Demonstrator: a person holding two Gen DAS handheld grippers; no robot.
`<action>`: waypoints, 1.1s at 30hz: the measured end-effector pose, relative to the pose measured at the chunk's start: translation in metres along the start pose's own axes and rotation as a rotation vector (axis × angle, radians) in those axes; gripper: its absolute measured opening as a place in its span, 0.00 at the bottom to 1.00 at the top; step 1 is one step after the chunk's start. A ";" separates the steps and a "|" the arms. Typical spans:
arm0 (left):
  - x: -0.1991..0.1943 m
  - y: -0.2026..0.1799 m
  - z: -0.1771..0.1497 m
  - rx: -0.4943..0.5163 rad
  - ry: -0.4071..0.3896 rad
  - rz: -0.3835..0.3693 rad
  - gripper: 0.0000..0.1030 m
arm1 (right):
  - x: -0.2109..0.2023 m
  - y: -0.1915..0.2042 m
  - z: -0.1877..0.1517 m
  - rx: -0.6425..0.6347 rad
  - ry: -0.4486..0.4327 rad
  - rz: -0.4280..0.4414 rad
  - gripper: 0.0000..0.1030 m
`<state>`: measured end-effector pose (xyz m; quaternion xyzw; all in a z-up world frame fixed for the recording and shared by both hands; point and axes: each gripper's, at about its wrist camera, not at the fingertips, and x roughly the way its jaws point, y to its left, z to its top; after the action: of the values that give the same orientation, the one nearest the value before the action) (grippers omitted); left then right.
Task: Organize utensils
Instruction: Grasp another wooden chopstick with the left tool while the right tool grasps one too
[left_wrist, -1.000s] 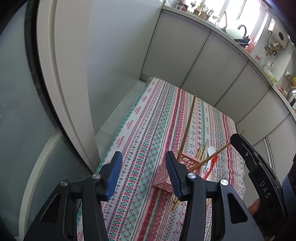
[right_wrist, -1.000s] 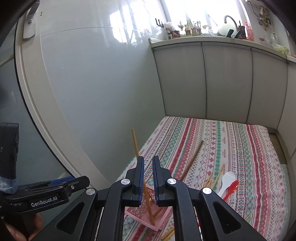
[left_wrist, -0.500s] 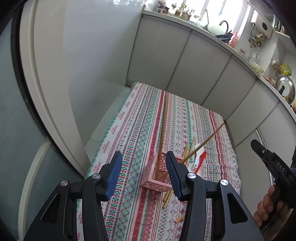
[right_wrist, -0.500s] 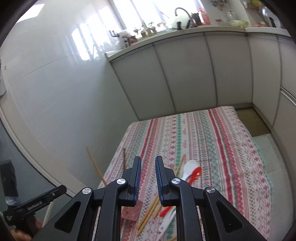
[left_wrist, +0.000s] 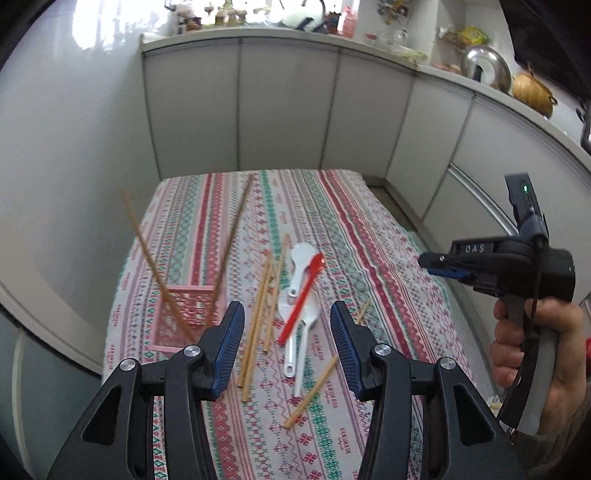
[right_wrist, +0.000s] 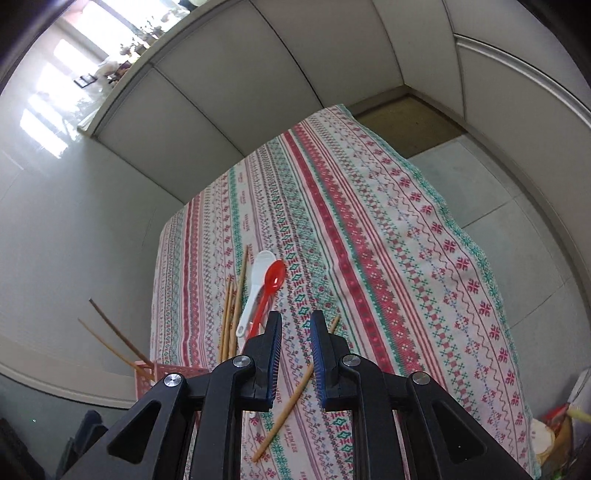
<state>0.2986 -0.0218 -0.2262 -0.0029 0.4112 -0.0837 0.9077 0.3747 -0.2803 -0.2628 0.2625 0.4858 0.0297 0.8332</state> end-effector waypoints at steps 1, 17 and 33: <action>0.011 -0.012 0.001 0.026 0.030 0.002 0.50 | 0.001 -0.005 0.000 0.017 0.005 0.005 0.16; 0.203 -0.048 0.093 0.035 0.299 0.198 0.49 | 0.009 -0.077 0.009 0.217 0.078 0.048 0.16; 0.301 -0.012 0.108 -0.033 0.399 0.211 0.30 | 0.017 -0.079 0.009 0.239 0.112 0.090 0.18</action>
<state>0.5719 -0.0874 -0.3784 0.0421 0.5817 0.0197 0.8120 0.3749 -0.3467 -0.3094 0.3792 0.5195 0.0234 0.7654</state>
